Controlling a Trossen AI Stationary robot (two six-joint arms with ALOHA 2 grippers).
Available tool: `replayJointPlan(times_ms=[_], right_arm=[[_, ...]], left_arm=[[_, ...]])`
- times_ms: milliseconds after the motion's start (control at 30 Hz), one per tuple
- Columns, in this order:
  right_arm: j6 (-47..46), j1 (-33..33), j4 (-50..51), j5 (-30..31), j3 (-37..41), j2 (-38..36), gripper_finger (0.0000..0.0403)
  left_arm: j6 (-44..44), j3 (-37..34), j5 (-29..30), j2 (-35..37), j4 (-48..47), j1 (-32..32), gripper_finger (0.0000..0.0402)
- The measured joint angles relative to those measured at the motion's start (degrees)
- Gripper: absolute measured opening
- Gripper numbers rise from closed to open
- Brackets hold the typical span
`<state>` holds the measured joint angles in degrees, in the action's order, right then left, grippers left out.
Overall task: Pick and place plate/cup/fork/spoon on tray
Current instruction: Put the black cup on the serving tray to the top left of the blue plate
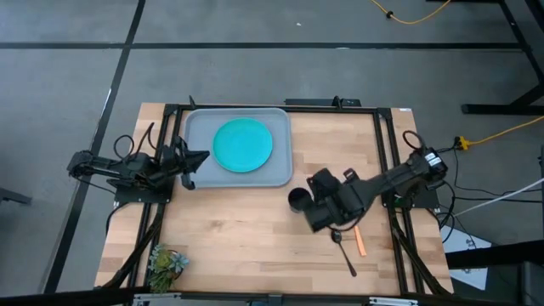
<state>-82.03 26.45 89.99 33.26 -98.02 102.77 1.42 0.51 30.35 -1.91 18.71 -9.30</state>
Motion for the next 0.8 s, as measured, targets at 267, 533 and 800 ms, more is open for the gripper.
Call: replayJointPlan(times_ms=[267, 533, 800], right_arm=[[-6.2, 3.5, -4.2, 0.4, 4.5, 0.2, 0.0046], [-12.4, 5.2, -14.1, -9.4, 16.1, 0.3, 0.0046], [-21.1, 4.6, -3.7, -10.0, 22.2, 0.3, 0.0046]], left_arm=[[1.4, 1.7, 0.4, -0.8, 0.4, 0.0, 0.0020], [1.5, 2.4, 0.5, -0.8, 0.4, 0.0, 0.0020], [4.3, 3.8, -6.3, -1.7, 1.3, 0.0, 0.0020]])
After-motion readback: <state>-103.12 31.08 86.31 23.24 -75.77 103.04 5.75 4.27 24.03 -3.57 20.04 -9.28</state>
